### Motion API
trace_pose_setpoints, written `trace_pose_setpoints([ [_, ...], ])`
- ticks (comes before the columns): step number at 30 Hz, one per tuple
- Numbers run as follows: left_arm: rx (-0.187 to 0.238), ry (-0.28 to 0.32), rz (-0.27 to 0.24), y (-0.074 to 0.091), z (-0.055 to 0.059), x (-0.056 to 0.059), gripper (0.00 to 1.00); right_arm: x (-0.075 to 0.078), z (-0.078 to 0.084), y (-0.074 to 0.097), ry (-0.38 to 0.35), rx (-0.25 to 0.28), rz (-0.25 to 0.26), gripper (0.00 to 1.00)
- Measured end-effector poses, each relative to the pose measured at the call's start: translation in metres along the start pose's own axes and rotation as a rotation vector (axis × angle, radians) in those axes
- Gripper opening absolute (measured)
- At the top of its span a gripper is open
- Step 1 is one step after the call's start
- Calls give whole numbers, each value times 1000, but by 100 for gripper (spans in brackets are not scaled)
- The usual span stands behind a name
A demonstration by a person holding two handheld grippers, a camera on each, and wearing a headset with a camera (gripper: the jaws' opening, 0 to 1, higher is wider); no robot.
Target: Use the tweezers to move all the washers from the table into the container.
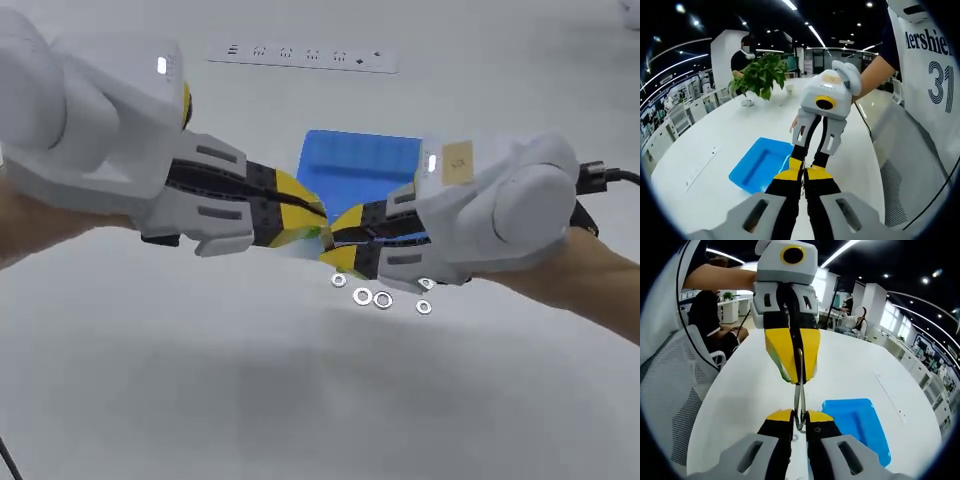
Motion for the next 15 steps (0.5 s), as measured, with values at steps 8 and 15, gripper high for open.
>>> trace_pose_setpoints([
  [8,8,-55,-13,2,-22,-19,6,26,-10,12,38,8,51,10],
  [15,2,-102,-5,-2,-32,-38,6,47,-14,17,72,-3,81,10],
])
Point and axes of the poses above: the centre of the closed fingertips' face, and the gripper's own axes: y roughly backward along the fingers, x roughly to its right, z roughly out of its underside, the point moved 4 cm from there along y, roughly backward along the fingers, and after that the axes turned 5 degrees about -x, right-handed, at the moved point
